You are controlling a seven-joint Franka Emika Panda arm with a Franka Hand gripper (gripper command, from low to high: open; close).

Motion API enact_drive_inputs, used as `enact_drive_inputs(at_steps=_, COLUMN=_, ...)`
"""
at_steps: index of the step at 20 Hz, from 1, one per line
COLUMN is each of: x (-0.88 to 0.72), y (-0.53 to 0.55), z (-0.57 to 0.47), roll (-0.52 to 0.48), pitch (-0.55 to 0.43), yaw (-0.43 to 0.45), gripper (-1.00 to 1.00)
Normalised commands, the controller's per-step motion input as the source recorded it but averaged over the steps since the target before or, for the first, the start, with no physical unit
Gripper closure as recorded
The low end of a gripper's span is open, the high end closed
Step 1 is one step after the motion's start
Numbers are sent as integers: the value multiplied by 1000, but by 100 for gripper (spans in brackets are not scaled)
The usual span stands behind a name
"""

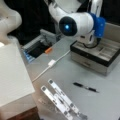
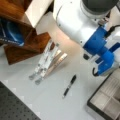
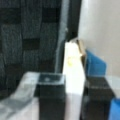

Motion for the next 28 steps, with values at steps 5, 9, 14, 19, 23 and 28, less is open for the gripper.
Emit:
enact_drive_inputs(at_steps=5, x=-295, y=341, z=111, roll=-32, pitch=54, yaw=-209, gripper=100)
enact_drive_inputs(at_steps=9, x=-354, y=324, z=68, roll=-43, pitch=68, yaw=-219, gripper=100)
enact_drive_inputs(at_steps=14, x=-351, y=269, z=29, roll=2, pitch=48, yaw=-221, gripper=100)
enact_drive_inputs(at_steps=19, x=-361, y=288, z=16, roll=23, pitch=58, yaw=-238, gripper=-100)
enact_drive_inputs(at_steps=23, x=-352, y=346, z=-14, roll=38, pitch=54, yaw=-281, gripper=-100)
enact_drive_inputs(at_steps=28, x=-290, y=337, z=-20, roll=54, pitch=32, yaw=-331, gripper=-100)
